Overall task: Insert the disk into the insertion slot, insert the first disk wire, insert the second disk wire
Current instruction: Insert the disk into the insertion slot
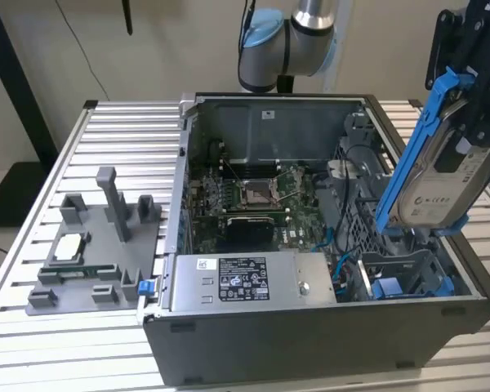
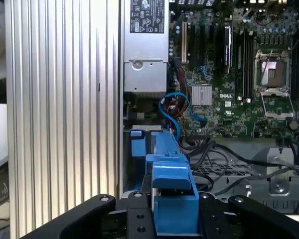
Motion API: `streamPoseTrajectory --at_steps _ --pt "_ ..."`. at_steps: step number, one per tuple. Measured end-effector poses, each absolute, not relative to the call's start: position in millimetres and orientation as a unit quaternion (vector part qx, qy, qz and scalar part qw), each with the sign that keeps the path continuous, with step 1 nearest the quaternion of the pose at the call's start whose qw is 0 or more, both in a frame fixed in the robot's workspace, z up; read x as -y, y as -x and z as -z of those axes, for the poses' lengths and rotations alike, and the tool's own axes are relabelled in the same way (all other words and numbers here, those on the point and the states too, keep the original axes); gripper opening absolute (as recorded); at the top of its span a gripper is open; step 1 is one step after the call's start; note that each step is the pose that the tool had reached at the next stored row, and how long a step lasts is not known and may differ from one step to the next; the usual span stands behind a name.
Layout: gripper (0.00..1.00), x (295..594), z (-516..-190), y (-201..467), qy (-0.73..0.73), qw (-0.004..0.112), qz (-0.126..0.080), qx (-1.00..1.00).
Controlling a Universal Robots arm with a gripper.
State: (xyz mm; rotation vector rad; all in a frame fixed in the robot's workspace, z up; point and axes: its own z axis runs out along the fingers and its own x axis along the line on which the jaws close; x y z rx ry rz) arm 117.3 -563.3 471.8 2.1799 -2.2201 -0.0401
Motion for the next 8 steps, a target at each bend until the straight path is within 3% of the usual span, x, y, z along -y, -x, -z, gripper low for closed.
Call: streamPoseTrajectory --at_steps 8 --pt "0.0 564.8 -462.1 -117.4 -0.7 0.015 0.013 0.713"
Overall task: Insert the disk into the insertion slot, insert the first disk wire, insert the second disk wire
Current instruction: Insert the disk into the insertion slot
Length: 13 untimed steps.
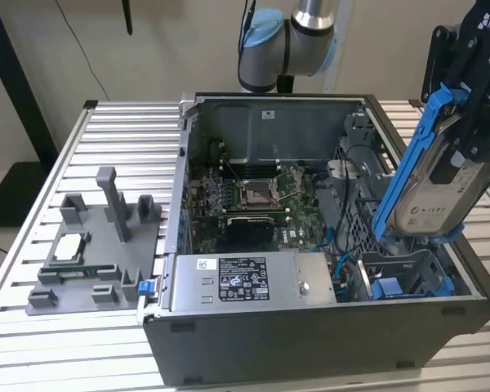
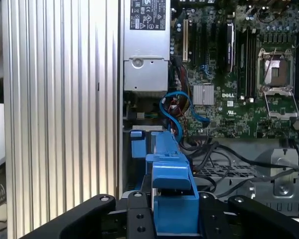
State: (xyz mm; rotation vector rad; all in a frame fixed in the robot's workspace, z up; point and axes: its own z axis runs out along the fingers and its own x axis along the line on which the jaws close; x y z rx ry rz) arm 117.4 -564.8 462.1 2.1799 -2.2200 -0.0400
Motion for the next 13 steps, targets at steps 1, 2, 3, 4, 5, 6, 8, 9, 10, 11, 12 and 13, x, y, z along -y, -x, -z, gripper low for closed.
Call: streamPoseTrajectory --at_steps 1,2,3,4,5,6,8,9,10,11,12,13 --pt "0.0 565 -461 -117 -0.701 0.015 0.013 0.713" --pt "0.0 565 -460 -117 -0.701 0.015 0.013 0.713" --pt "0.0 565 -459 -117 -0.701 0.015 0.013 0.713" --pt "0.0 566 -458 -117 -0.701 0.015 0.013 0.713" --pt "0.0 566 -457 -117 -0.701 0.015 0.013 0.713" --pt "0.0 566 -456 -117 -0.701 0.015 0.013 0.713" --pt "0.0 566 -453 -118 -0.701 0.015 0.013 0.713" --pt "0.0 566 -452 -118 -0.701 0.015 0.013 0.713" --pt "0.0 567 -450 -118 -0.701 0.015 0.013 0.713" --pt "0.0 567 -449 -118 -0.701 0.015 0.013 0.713" --pt "0.0 567 -448 -118 -0.701 0.015 0.013 0.713" --pt "0.0 567 -447 -118 -0.701 0.015 0.013 0.713"
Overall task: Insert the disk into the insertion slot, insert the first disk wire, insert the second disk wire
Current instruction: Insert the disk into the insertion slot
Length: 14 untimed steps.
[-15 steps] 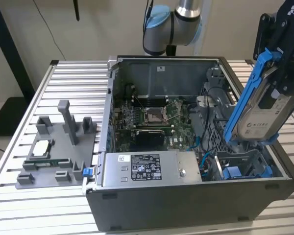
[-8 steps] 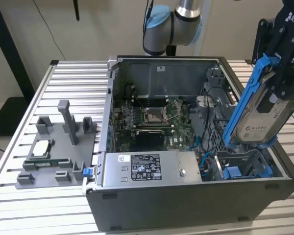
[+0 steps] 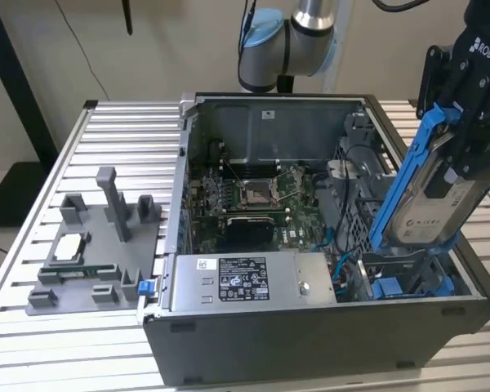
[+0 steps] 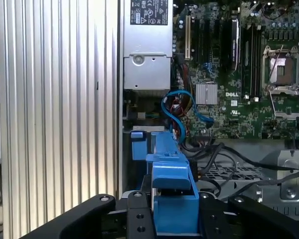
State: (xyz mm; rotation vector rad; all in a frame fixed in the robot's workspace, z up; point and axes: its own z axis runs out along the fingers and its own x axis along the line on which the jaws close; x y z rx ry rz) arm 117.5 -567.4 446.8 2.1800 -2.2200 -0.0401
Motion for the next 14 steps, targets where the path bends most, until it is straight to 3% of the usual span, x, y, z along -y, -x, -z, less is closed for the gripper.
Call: streamPoseTrajectory --at_steps 14 --pt "0.0 570.5 -440.2 -117.5 -0.701 0.015 0.013 0.713"
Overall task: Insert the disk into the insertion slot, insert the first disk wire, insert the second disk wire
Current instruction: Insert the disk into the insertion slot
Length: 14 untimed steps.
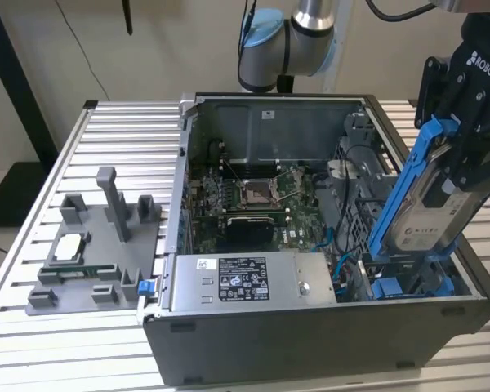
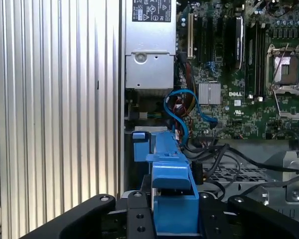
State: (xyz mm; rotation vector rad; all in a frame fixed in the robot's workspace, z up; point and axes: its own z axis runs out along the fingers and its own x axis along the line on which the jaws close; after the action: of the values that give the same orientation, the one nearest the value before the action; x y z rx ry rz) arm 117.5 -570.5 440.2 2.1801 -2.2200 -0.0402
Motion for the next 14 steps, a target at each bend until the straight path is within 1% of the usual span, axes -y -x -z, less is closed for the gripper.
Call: streamPoseTrajectory --at_steps 14 --pt "0.0 571.2 -432.2 -118.1 -0.701 0.015 0.013 0.713"
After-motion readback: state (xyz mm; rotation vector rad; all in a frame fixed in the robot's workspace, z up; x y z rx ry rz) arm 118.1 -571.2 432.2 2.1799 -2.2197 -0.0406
